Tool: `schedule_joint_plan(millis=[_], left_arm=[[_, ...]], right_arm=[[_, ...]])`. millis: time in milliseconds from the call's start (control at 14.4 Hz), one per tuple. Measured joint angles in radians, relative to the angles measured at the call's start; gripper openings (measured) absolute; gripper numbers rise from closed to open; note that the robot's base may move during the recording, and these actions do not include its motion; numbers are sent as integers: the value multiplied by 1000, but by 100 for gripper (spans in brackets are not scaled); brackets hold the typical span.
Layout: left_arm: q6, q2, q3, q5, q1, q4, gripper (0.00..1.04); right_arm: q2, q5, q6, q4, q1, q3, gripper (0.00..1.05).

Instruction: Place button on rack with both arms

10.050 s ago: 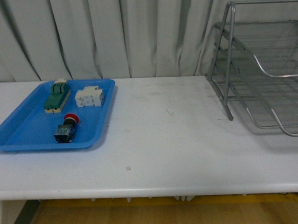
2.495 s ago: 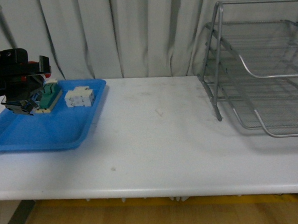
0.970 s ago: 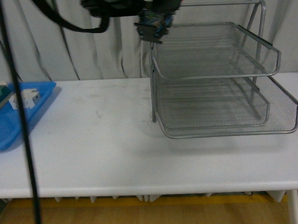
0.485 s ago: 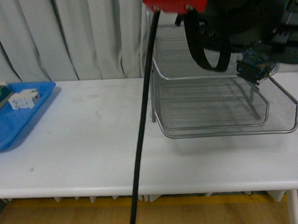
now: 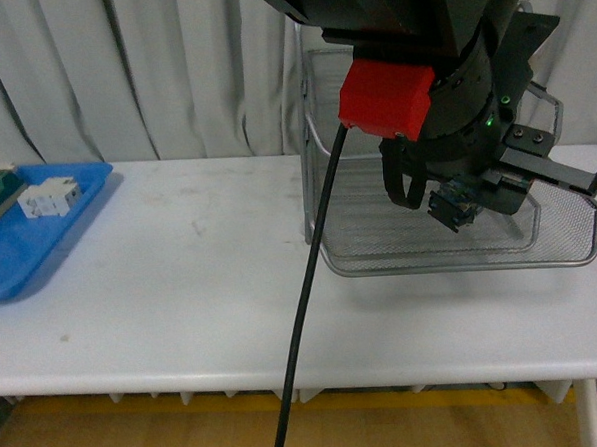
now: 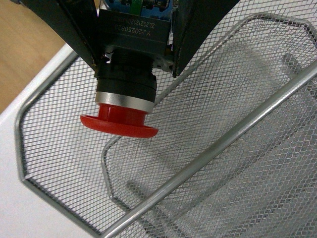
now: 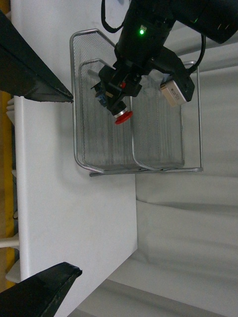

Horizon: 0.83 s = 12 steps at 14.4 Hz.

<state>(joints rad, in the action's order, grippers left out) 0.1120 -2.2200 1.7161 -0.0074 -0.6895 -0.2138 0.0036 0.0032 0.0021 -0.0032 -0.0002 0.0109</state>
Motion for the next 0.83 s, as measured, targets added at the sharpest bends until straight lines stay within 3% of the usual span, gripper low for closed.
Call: schedule_joint_plan(millis=[416,832], left_arm=[[27,-126,180,-51,24,-119,36],[-53,-121,177,-20,48,-98,100]], right_arm=[[0,0,0,0,0,0,98],[0,0,0,0,0,0,98]])
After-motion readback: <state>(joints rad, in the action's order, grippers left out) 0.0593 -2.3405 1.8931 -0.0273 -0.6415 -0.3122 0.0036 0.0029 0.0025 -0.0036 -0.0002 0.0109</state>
